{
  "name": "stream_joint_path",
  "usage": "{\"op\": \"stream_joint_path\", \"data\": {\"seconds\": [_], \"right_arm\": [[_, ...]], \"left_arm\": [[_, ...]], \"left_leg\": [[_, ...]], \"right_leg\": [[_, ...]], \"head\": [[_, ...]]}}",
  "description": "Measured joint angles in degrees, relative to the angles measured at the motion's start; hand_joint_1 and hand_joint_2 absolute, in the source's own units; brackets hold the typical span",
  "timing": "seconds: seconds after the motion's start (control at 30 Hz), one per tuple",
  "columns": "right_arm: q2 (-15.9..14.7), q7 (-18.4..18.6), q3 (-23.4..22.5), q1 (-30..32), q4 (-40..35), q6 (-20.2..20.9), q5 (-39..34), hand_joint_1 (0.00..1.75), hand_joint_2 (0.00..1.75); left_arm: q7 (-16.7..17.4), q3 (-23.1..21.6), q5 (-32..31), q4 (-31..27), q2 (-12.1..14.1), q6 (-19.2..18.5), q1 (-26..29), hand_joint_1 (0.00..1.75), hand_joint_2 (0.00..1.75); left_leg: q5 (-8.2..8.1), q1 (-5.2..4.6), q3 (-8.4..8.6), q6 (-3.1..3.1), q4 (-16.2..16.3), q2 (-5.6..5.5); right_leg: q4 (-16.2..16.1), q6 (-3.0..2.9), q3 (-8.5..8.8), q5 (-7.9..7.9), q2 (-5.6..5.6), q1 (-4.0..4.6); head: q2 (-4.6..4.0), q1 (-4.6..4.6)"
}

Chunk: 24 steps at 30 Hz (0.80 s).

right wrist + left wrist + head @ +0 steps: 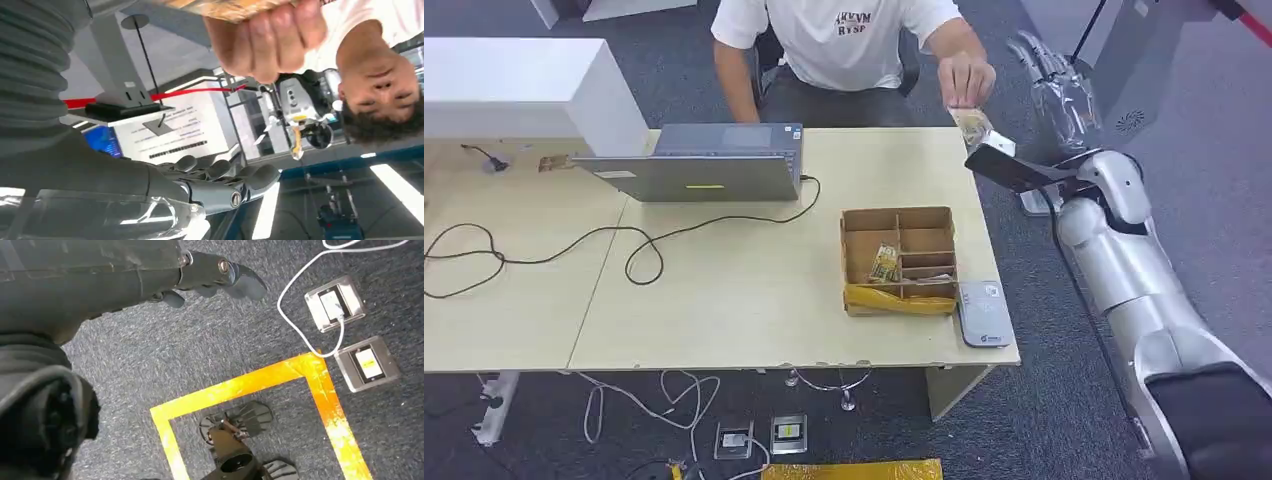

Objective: Pass the card to the sensor for recognition and then transmit it.

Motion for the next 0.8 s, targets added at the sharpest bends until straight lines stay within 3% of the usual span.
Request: {"op": "stream_joint_path", "data": {"seconds": [0.2, 0.23, 0.27, 0.3, 0.8], "right_arm": [[1.66, -0.61, 1.55, -0.93, 1.94, 0.02, -0.31, 0.00, 1.75], [1.86, -0.63, 1.68, -1.11, 2.23, 0.13, -0.48, 0.26, 1.75], [2.09, -0.70, 1.87, -1.29, 2.58, 0.28, -0.68, 1.68, 1.75], [2.23, -0.72, 2.10, -1.46, 2.82, 0.37, -0.79, 1.75, 1.75], [3.19, -0.63, 4.31, -2.22, 5.97, 1.75, -2.08, 1.75, 1.75]], "left_arm": [[0.00, 0.00, 0.61, 0.00, 0.52, -1.09, 0.44, 0.00, 0.00], [0.00, 0.00, 0.88, 0.00, 0.63, -1.18, 0.53, 0.00, 0.00], [0.00, 0.00, 1.01, 0.00, 0.70, -1.29, 0.62, 0.00, 0.00], [0.00, 0.00, 1.07, 0.00, 0.77, -1.31, 0.73, 0.00, 0.00], [-0.15, 0.00, 2.14, 0.00, 1.31, -1.79, 1.46, 0.00, 0.00]], "left_leg": [[0.00, 0.01, 0.00, 0.00, 0.00, 0.00], [0.00, 0.01, 0.00, 0.00, 0.00, 0.00], [0.00, 0.01, 0.00, 0.00, 0.00, 0.00], [0.00, 0.01, 0.00, 0.00, 0.00, 0.01], [0.00, 0.01, 0.02, 0.00, 0.01, 0.02]], "right_leg": [[0.01, 0.00, -0.02, 0.00, 0.00, 0.01], [0.02, 0.00, -0.02, 0.00, 0.00, 0.02], [0.02, 0.00, -0.02, 0.00, 0.01, 0.02], [0.01, 0.00, -0.03, 0.00, 0.02, 0.02], [0.00, 0.00, -0.03, 0.00, 0.02, 0.01]], "head": [[0.00, -0.02], [0.00, 0.02], [0.00, -0.02], [0.00, 0.02], [0.00, 0.00]]}}
